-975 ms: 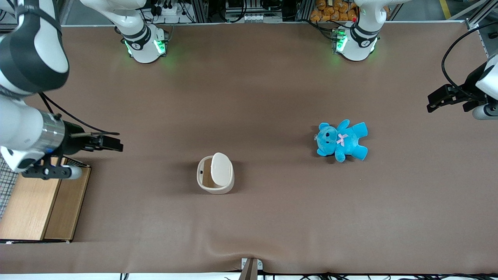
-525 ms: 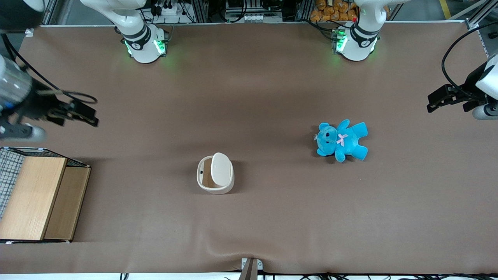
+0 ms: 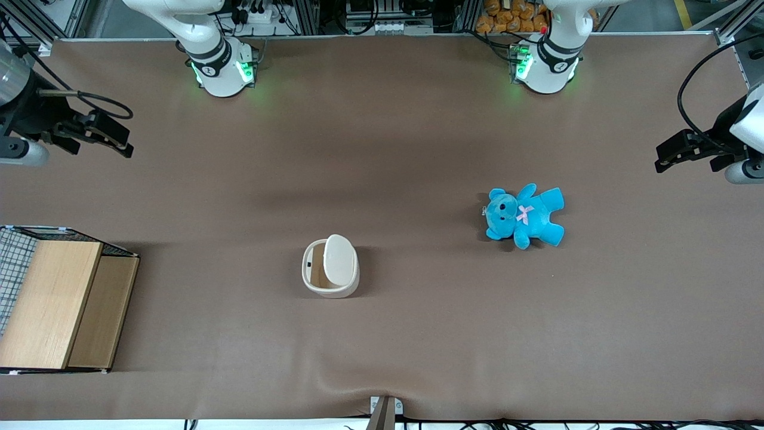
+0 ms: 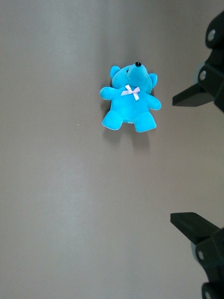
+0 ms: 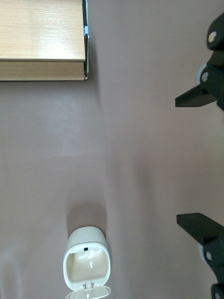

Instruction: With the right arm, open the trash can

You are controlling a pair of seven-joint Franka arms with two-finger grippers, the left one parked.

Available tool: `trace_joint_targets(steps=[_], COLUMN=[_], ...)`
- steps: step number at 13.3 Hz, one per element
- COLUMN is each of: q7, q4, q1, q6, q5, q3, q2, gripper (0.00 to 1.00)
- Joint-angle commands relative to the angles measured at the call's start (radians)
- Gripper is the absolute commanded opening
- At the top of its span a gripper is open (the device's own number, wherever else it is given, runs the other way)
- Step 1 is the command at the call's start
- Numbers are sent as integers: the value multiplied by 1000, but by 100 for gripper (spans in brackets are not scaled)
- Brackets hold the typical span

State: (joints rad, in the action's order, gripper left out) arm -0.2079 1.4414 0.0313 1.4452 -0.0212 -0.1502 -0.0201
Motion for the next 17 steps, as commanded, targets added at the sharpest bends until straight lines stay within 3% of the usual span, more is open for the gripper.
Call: trace_joint_targets(steps=[1, 6, 17], q7=[94, 122, 199], q4=[57, 68, 76], q1=[12, 12, 16], q6=[17, 26, 34], q5=[12, 76, 63], q3=[41, 61, 97], q2=[49, 43, 37], gripper=[100, 100, 100])
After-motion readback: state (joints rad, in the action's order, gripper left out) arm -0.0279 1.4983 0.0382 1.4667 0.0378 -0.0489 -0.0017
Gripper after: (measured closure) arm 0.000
